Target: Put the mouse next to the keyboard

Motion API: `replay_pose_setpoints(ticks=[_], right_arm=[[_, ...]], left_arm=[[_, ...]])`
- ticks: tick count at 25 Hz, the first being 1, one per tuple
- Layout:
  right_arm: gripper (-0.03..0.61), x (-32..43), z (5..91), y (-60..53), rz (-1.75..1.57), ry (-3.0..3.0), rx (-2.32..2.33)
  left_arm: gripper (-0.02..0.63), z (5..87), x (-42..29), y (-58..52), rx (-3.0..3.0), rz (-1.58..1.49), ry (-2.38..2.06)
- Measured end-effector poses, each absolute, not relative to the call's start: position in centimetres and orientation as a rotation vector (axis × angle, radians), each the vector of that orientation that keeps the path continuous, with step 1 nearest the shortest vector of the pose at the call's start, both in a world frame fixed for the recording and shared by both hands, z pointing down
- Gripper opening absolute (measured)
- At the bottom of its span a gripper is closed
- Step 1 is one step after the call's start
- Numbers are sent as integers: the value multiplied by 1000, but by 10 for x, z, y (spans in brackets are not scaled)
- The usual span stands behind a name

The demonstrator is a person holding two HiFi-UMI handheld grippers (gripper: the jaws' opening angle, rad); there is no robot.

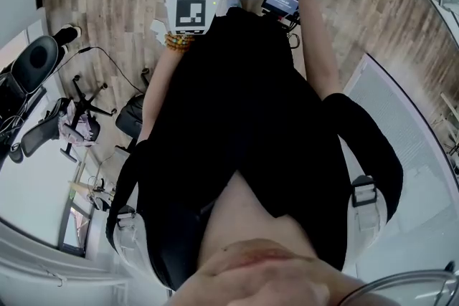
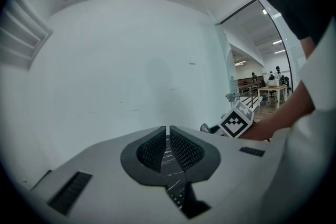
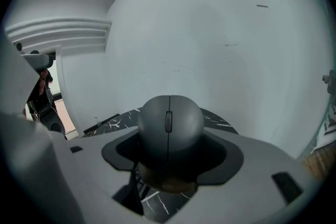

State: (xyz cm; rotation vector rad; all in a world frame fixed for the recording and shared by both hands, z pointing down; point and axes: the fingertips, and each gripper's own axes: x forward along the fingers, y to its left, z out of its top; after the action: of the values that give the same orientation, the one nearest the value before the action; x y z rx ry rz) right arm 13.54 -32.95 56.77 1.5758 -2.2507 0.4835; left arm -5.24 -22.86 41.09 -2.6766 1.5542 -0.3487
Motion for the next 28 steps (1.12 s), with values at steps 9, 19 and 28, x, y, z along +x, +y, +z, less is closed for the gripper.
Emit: replay_pose_setpoints(ticks=[9,19,28], right_arm=[[307,137,617,-319,603,-2157,1524],[307,136,665,-309,720,-2055,1469],[305,136,704,-302,850,-1979,1432]], left_arm=[[32,412,-59,-224,-2672,-349,1581],[32,415,-71,-219,-2656,-360,1614],[32,420,-77,-215,-2654,-381,1629]])
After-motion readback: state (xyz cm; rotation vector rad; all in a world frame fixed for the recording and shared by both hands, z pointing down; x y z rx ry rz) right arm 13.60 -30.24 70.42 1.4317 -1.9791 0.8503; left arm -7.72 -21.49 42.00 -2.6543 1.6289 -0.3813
